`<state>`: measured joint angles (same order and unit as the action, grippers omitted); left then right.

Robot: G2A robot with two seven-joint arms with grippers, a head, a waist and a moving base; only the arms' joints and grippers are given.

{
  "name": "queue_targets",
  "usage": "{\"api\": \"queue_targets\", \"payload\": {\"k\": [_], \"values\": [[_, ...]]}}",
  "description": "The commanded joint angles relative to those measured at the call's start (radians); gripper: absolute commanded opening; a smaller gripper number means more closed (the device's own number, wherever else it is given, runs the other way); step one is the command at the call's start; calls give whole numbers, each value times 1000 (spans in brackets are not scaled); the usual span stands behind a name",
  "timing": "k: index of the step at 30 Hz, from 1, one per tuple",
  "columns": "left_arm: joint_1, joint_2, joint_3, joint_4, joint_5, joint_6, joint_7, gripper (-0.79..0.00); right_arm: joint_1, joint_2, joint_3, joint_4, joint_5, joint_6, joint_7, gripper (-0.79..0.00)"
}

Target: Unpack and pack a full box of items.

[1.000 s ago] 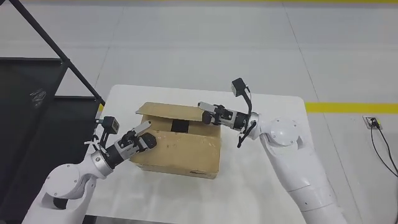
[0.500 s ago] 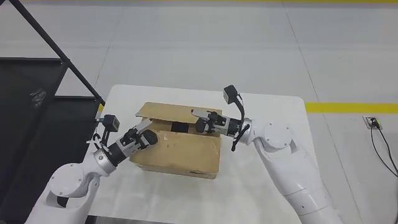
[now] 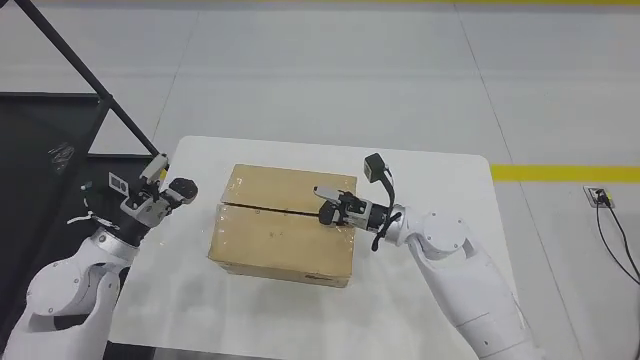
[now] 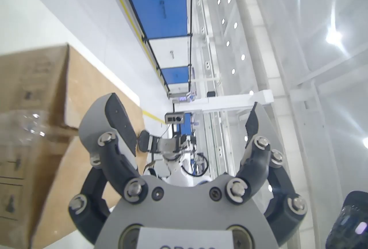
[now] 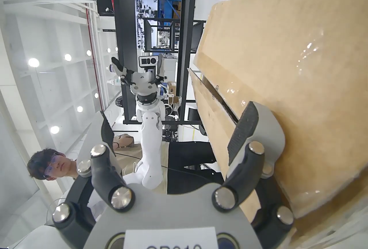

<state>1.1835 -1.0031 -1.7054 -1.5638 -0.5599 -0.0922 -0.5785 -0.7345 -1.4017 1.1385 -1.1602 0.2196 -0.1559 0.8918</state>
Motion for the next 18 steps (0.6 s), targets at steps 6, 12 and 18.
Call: {"api": "queue_targets", "payload": {"k": [6,12,18], "values": [[-41,16,-21,124,132,18,-84,0,3,3,1,19,-2,-33,-10,0],[-107,4,100,193,210,-16,-63,0,7,3,-7,28,-10,-34,-30,0],[-155,-6,171,209,275,-77,-37,0,-2,6,-4,39,-18,-36,-57,0]]}}
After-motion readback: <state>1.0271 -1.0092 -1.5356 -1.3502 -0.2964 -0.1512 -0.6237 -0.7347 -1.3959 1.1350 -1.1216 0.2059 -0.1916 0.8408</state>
